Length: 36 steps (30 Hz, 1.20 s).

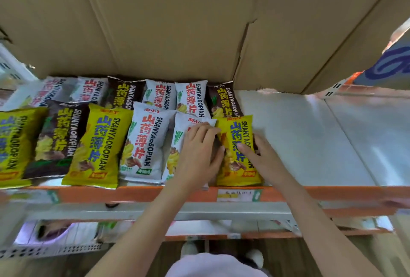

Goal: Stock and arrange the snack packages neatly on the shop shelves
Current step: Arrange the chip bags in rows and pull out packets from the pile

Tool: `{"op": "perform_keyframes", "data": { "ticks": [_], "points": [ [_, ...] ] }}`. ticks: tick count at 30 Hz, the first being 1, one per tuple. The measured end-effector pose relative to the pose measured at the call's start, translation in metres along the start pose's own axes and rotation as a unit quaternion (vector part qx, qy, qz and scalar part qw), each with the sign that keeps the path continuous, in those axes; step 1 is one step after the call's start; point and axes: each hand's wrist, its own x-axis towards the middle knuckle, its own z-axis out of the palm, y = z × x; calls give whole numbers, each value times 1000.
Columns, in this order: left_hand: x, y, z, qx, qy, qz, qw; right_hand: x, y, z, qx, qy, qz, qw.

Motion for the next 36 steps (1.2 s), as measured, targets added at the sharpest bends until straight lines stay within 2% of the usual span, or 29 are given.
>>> {"op": "perform_keyframes", "data": {
  "ticks": [4, 8, 11, 14, 17, 20, 24, 31, 34, 36],
  "points": [
    [-13, 3, 1, -43, 14, 33, 998, -10, 9, 8, -81, 30, -64, 994],
    [-38, 17, 5, -12, 21, 40, 999, -30, 22, -7, -145, 19, -137, 980],
    [-42, 31, 8, -6, 45, 12, 999, -51, 44, -33, -231, 22, -194, 953],
    [-40, 59, 12, -4, 57, 14, 998, -80, 69, -61, -320, 55, -210, 922],
    [-41, 99, 26, 7, 2, 72, 997, -107, 90, -86, -345, 97, -237, 903],
    [-44, 141, 51, 21, -85, 123, 988, -125, 108, -109, -321, 97, -247, 909],
    [-47, 190, 85, 40, -146, 180, 972, -152, 141, -142, -303, 100, -238, 917],
    [-43, 272, 157, 121, -254, 244, 928, -218, 214, -221, -335, 177, -137, 915],
    [-44, 315, 186, 99, -271, 287, 913, -252, 242, -254, -342, 209, -87, 912],
    [-44, 341, 203, 85, -277, 344, 893, -274, 258, -272, -338, 244, -68, 907]
  ]
}}
